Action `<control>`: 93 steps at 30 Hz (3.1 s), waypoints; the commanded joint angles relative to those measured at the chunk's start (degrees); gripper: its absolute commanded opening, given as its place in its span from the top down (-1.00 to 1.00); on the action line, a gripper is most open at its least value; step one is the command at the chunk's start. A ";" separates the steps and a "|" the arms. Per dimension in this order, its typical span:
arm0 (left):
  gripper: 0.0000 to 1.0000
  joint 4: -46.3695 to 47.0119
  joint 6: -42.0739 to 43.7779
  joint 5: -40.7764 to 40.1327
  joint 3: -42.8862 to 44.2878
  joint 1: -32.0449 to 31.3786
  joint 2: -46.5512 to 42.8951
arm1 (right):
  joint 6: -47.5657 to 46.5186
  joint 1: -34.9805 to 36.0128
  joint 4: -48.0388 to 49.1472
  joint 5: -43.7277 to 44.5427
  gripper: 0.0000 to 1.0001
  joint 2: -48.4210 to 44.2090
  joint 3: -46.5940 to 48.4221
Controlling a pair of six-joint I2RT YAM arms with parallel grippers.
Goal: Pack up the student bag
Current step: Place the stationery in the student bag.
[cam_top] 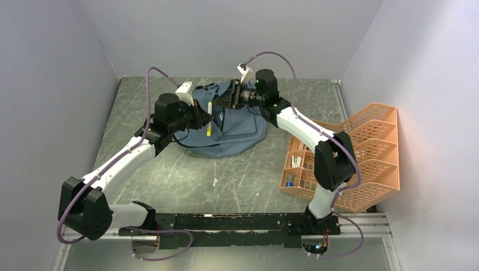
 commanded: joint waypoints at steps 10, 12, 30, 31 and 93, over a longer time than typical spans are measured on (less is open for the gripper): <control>0.90 -6.99 -1.03 -7.67 -3.31 6.38 -0.68 | -19.26 2.72 -31.02 38.03 0.09 3.00 9.96; 0.90 -6.69 -1.37 -7.35 -4.16 6.48 -0.94 | -20.49 4.00 -32.84 40.79 0.04 5.06 12.07; 0.90 -2.63 -2.27 -0.73 -5.82 6.57 -0.46 | -28.22 13.96 -48.68 69.42 0.26 25.07 36.85; 0.90 -2.55 -2.33 -0.32 -5.63 6.57 -0.17 | -28.21 14.06 -48.80 70.24 0.36 25.16 36.82; 0.29 4.07 -11.83 13.54 24.80 5.34 38.31 | -19.03 10.39 -15.38 45.40 1.00 3.18 3.50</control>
